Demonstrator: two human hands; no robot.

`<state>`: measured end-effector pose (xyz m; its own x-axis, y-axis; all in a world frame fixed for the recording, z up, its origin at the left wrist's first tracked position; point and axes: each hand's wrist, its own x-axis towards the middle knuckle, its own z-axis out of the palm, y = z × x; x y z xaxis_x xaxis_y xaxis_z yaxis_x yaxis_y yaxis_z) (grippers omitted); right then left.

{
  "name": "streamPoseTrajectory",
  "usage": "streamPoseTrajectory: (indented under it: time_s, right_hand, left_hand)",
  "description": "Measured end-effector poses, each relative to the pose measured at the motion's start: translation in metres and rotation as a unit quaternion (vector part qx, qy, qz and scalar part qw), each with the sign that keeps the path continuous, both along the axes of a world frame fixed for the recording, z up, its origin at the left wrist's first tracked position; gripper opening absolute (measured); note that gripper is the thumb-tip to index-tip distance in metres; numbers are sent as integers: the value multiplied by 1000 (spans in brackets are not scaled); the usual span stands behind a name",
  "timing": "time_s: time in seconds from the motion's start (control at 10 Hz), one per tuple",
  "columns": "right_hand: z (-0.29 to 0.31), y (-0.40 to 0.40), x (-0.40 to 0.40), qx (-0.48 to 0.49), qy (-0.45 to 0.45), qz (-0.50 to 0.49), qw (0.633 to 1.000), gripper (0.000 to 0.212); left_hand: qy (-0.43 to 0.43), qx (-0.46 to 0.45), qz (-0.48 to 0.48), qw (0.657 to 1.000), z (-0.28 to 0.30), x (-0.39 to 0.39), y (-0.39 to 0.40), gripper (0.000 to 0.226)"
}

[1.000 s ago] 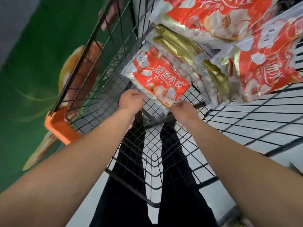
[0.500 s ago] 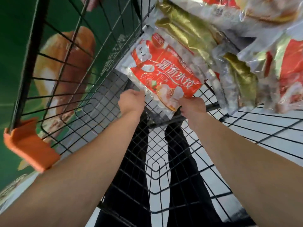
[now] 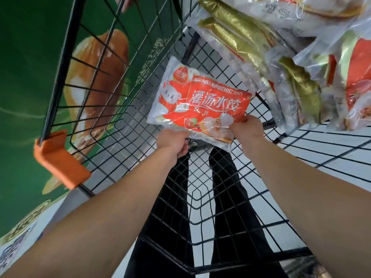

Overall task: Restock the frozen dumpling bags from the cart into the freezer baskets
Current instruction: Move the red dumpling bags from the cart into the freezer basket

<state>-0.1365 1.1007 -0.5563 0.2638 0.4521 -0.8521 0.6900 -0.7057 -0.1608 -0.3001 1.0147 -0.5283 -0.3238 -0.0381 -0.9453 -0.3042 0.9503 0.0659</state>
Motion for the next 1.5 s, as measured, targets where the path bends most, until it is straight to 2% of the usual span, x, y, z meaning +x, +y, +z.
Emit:
streamPoseTrajectory:
  time_s: [0.1,0.2,0.3,0.4,0.5,0.6,0.7,0.8,0.9,1.0,1.1,1.2,1.3,1.4,1.5]
  right_hand:
    - [0,3,2,-4,-31,8,999,28]
    - [0,9,2,-12,-23,-74,997,24]
    - [7,13,0,-17,46,-229,972,11]
    - [2,14,3,-46,108,-323,939,31]
    - [-12,10,10,-75,133,-335,930,38]
    - [-10,3,14,-48,114,-297,947,21]
    - [20,-2,12,-12,108,-266,958,6]
    - [58,-11,6,-3,91,-221,971,10]
    - [97,-22,5,18,114,-226,967,10]
    - [136,-30,4,27,146,-252,956,13]
    - [190,-40,1,12,207,-303,930,22]
    - [241,-59,4,-8,267,-320,909,12]
    - [280,-85,6,-31,308,-293,905,14]
    - [318,-116,3,-15,349,-270,897,13]
    - [342,-136,-11,9,369,-248,896,19]
  left_hand:
    - [-50,-25,-51,997,10,3,-10,9]
    - [133,52,-104,984,7,-12,2,16]
    - [262,72,-152,950,-7,-38,16,25]
    - [231,40,-155,960,-29,-53,15,27]
    - [185,74,-192,961,-37,-50,11,12]
    - [154,91,-168,969,-39,-49,8,12]
    - [124,99,-129,979,-27,-50,9,23]
    - [109,121,-148,976,3,-53,5,27]
    - [95,154,-129,975,43,-61,-6,21]
    - [97,192,-123,969,81,-71,-21,18]
    - [125,237,-113,957,137,-75,-35,24]
    - [155,275,-103,943,187,-75,-61,22]
    - [165,302,-76,936,220,-75,-97,21]
    - [160,332,-26,929,254,-78,-147,12]
    - [177,349,42,919,294,-80,-190,14]
